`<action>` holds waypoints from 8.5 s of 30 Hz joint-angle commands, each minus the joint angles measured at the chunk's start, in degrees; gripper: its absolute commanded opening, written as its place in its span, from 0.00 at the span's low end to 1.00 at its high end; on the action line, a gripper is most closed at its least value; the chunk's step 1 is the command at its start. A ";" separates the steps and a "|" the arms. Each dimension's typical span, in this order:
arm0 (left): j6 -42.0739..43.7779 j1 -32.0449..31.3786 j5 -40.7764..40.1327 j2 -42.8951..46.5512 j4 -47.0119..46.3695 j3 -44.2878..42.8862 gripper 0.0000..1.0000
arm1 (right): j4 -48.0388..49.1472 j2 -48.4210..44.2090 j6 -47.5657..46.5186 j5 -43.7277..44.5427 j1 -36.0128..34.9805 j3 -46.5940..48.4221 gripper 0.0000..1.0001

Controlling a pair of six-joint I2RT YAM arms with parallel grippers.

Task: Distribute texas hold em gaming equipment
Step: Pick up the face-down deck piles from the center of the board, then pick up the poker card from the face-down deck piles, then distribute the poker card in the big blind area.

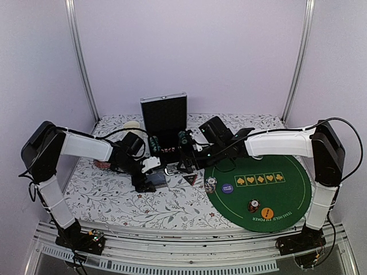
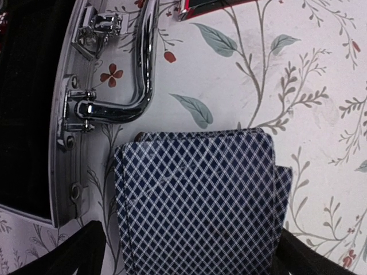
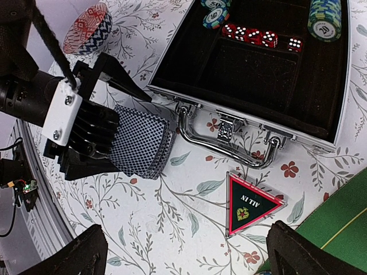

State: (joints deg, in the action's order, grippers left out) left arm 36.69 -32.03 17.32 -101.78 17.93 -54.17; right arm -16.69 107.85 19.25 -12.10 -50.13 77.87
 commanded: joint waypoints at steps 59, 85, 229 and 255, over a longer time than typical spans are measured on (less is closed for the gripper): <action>4.42 -5.97 -6.54 11.86 5.93 -2.63 0.50 | 8.18 -4.73 3.59 -6.61 2.23 -0.48 0.99; 6.09 -7.96 -5.37 21.41 6.36 -5.59 0.50 | 19.01 11.48 11.13 -20.03 0.20 9.19 0.99; 5.85 -8.75 -9.50 19.51 6.04 -3.13 0.48 | -27.54 -37.82 -6.13 -6.41 33.96 -17.44 0.02; 6.24 -8.84 -9.03 20.20 5.97 -2.97 0.48 | -39.22 -59.27 23.09 15.57 34.54 -31.40 0.02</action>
State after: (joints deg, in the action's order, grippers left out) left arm 43.00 -39.94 7.20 -82.30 24.75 -57.25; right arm -54.81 52.07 31.66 -2.79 -15.88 51.48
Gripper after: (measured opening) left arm 0.483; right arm 0.022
